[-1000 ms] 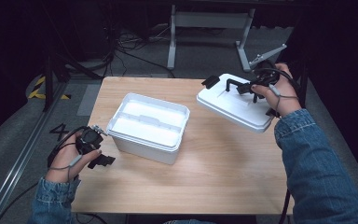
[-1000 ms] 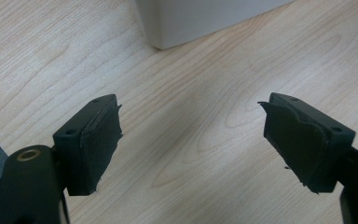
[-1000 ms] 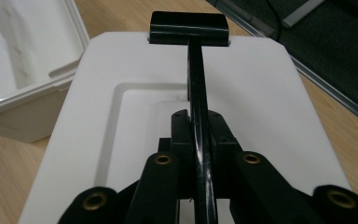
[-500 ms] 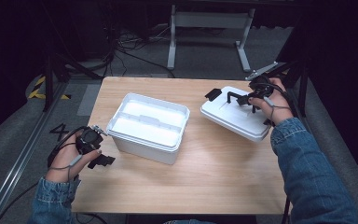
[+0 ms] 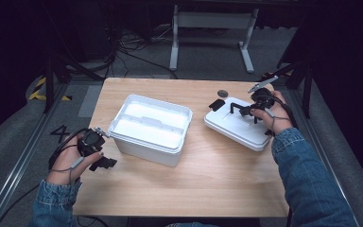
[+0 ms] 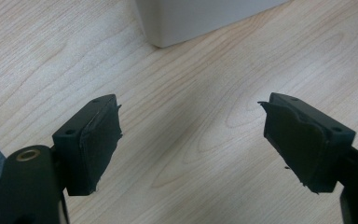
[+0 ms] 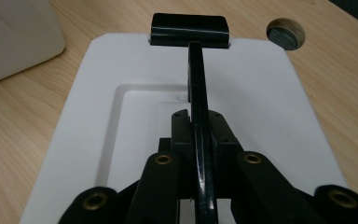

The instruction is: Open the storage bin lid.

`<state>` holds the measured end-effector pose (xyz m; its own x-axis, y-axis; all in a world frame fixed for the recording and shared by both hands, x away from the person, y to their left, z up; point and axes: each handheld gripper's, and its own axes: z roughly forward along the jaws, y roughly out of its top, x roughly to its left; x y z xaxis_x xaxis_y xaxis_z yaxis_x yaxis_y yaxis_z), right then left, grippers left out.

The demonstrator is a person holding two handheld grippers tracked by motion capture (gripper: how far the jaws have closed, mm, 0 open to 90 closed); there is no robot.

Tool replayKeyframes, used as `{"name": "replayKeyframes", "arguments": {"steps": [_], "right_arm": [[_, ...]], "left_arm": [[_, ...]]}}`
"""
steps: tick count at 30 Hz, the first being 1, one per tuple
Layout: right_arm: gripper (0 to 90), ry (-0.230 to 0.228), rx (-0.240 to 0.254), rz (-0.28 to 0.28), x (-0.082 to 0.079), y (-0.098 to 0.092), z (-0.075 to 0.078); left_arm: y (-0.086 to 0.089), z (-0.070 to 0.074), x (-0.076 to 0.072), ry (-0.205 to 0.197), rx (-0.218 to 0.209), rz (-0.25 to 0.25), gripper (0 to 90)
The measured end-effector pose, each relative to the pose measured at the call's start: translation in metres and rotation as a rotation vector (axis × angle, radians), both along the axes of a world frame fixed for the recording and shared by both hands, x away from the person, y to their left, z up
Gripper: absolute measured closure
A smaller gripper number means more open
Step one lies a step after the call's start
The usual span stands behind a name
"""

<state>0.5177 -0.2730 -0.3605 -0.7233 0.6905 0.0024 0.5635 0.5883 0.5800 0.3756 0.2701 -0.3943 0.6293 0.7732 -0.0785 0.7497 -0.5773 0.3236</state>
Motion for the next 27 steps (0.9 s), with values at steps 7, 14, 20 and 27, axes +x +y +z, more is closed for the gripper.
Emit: {"name": "replayKeyframes", "arguments": {"steps": [7,14,20,27], "right_arm": [[84.0,0.012,0.004,-0.009,-0.002,-0.006,-0.015],[84.0,0.026,0.011,-0.020,-0.005,-0.011,-0.027],[83.1,0.040,0.030,-0.033,-0.007,-0.015,-0.036],[83.6,0.041,0.079,-0.048,-0.008,-0.022,-0.041]], "left_arm": [[-0.001,0.000,0.001,0.003,0.003,-0.002,19.5],[-0.003,-0.001,0.004,0.005,0.006,-0.013,19.4],[-0.003,-0.001,0.006,0.005,0.007,-0.016,19.3],[-0.004,-0.001,0.006,0.006,0.006,-0.017,19.3]]}}
